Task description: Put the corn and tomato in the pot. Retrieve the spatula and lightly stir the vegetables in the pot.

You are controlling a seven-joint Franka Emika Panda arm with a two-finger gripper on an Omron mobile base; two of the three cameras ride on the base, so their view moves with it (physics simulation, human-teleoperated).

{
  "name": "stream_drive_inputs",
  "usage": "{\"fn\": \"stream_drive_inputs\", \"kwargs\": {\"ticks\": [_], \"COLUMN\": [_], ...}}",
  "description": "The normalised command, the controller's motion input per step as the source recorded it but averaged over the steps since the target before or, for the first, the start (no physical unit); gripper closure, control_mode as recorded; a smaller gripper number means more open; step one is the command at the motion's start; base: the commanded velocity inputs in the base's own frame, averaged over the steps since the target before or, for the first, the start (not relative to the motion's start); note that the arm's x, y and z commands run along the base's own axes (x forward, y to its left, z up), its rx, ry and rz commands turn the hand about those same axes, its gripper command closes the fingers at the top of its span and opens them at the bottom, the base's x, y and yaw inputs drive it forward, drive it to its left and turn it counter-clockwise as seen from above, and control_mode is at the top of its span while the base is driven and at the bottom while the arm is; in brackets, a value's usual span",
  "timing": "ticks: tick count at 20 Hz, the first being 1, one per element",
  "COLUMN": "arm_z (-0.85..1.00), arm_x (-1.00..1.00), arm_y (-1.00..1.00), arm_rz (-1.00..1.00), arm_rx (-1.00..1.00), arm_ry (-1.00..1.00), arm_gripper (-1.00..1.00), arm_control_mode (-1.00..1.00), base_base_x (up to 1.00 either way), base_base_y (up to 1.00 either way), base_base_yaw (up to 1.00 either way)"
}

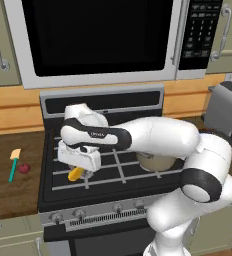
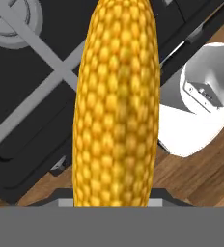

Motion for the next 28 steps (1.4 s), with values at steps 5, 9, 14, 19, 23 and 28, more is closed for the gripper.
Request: {"fn": "stream_drive_inputs", "kwargs": {"ticks": [5, 9, 14, 19, 23, 28], "arm_z": [0.15, 0.19, 0.56, 0.31, -0.01, -0.08], "arm_x": [0.44, 0.21, 0.13, 0.38, 0.77, 0.89], "arm_y": [-0.92, -0.83, -0.85, -1.00, -1.00, -0.86], "arm_rz": [-0.18, -0.04, 0.00, -0.03, 0.00, 0.00], "arm_rx": [0.00, 0.00, 0.00, 0.00, 0.00, 0.00], "arm_ry": [0.06, 0.00, 0.00, 0.03, 0.17, 0.09], "arm_gripper": [1.00, 1.00, 1.00, 1.00, 1.00, 1.00], "arm_control_mode": [-1.00, -1.00, -1.00, -1.00, -1.00, -1.00], "base_base_x": [0.00, 0.00, 0.00, 0.00, 0.00, 0.00], "base_base_y": [0.00, 0.00, 0.00, 0.00, 0.00, 0.00], "base_base_yaw": [0.00, 0.00, 0.00, 0.00, 0.00, 0.00]}}
